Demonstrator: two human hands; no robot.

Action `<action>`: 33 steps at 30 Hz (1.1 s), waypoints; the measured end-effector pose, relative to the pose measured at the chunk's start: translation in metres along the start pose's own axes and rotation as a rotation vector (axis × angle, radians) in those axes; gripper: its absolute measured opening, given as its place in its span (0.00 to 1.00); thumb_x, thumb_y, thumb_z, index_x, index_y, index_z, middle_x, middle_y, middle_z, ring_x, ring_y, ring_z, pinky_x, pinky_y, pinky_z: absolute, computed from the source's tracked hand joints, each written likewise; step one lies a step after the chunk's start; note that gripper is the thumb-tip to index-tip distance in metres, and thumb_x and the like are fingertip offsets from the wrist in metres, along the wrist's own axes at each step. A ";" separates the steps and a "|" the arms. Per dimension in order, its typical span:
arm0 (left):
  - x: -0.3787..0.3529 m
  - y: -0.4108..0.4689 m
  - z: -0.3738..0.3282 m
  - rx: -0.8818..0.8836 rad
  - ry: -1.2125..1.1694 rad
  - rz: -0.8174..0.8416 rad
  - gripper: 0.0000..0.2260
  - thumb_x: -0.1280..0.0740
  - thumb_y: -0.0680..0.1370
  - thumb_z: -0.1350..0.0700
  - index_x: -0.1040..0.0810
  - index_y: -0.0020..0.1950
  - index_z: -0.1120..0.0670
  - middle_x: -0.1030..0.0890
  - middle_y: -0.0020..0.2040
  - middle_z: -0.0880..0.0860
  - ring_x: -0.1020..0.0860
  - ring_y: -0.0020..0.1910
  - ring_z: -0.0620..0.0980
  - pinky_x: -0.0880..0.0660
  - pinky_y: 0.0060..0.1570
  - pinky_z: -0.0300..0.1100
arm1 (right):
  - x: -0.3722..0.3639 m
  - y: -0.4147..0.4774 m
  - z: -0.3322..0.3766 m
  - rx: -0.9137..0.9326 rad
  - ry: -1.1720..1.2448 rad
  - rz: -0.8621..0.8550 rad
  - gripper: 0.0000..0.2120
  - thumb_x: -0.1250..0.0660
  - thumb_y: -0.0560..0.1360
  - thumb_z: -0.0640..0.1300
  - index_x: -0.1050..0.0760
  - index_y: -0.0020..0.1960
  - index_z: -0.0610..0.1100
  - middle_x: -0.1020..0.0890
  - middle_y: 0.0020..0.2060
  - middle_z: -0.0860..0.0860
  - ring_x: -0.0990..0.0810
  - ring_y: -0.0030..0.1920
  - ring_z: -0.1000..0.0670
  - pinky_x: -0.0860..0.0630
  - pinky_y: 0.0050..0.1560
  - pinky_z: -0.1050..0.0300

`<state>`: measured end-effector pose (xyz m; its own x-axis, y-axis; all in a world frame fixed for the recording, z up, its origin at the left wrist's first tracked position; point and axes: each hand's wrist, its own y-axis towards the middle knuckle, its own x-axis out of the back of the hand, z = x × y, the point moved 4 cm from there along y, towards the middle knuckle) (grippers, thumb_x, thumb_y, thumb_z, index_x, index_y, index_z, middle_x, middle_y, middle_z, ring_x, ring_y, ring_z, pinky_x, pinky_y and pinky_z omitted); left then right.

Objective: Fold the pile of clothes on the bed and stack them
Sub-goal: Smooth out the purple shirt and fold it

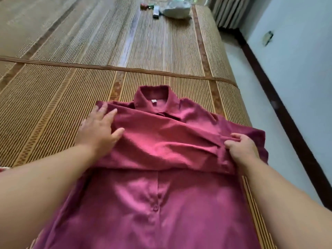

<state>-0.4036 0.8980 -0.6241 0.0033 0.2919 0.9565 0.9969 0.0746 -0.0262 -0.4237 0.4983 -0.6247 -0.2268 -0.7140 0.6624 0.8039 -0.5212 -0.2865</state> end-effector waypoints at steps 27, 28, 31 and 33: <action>-0.077 -0.027 -0.172 -0.308 0.111 0.301 0.46 0.55 0.62 0.21 0.58 0.77 0.38 0.65 0.78 0.48 0.68 0.75 0.50 0.58 0.71 0.63 | 0.069 0.011 -0.101 -0.207 -0.265 -0.066 0.36 0.45 0.77 0.64 0.46 0.77 0.44 0.38 0.74 0.40 0.39 0.73 0.38 0.40 0.70 0.40; -0.090 -0.035 -0.203 -0.399 0.103 0.341 0.44 0.56 0.62 0.22 0.61 0.76 0.36 0.66 0.78 0.48 0.69 0.75 0.51 0.59 0.71 0.64 | 0.074 0.015 -0.115 -0.300 -0.217 -0.026 0.36 0.47 0.78 0.64 0.45 0.76 0.42 0.35 0.72 0.39 0.36 0.71 0.38 0.39 0.69 0.42; -0.126 -0.039 -0.263 -0.420 0.110 0.479 0.45 0.53 0.62 0.20 0.68 0.72 0.33 0.71 0.76 0.50 0.72 0.73 0.56 0.62 0.69 0.66 | 0.076 0.028 -0.143 -0.416 -0.134 0.129 0.37 0.52 0.78 0.66 0.39 0.74 0.39 0.32 0.70 0.39 0.33 0.70 0.39 0.38 0.71 0.45; -0.142 -0.033 -0.271 -0.242 0.088 0.591 0.50 0.47 0.59 0.19 0.71 0.71 0.33 0.75 0.74 0.52 0.74 0.72 0.59 0.63 0.68 0.67 | 0.072 0.036 -0.152 -0.416 -0.023 0.164 0.39 0.52 0.77 0.68 0.42 0.76 0.41 0.35 0.73 0.41 0.37 0.73 0.40 0.40 0.73 0.43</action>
<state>-0.4156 0.5952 -0.6806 0.5537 0.1379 0.8212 0.8145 -0.2950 -0.4996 -0.4942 0.3571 -0.6922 -0.0990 -0.7946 0.5990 0.5377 -0.5492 -0.6397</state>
